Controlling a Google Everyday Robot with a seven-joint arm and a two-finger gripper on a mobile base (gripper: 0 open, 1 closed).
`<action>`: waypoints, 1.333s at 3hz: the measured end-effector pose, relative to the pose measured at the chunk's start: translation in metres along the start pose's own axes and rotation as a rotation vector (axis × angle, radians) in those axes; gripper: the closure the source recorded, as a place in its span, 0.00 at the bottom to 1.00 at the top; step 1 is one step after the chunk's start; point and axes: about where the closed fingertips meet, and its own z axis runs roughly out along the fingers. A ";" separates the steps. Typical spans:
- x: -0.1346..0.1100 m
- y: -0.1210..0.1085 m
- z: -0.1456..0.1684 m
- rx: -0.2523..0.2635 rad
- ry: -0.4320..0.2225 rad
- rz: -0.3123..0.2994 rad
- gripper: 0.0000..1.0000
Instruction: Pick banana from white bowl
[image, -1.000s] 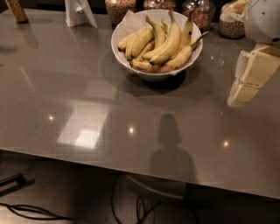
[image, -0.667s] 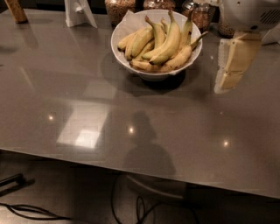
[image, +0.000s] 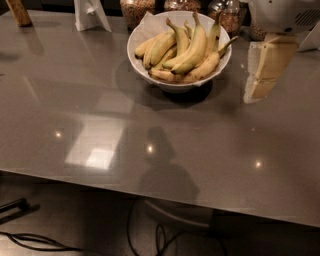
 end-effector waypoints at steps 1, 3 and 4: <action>-0.006 -0.022 0.006 0.081 0.027 -0.102 0.00; -0.032 -0.068 0.030 0.190 0.084 -0.416 0.00; -0.033 -0.068 0.022 0.200 0.092 -0.424 0.00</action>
Offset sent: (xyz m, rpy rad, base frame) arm 0.0734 0.0451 0.0135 -0.2121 -0.3137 0.2837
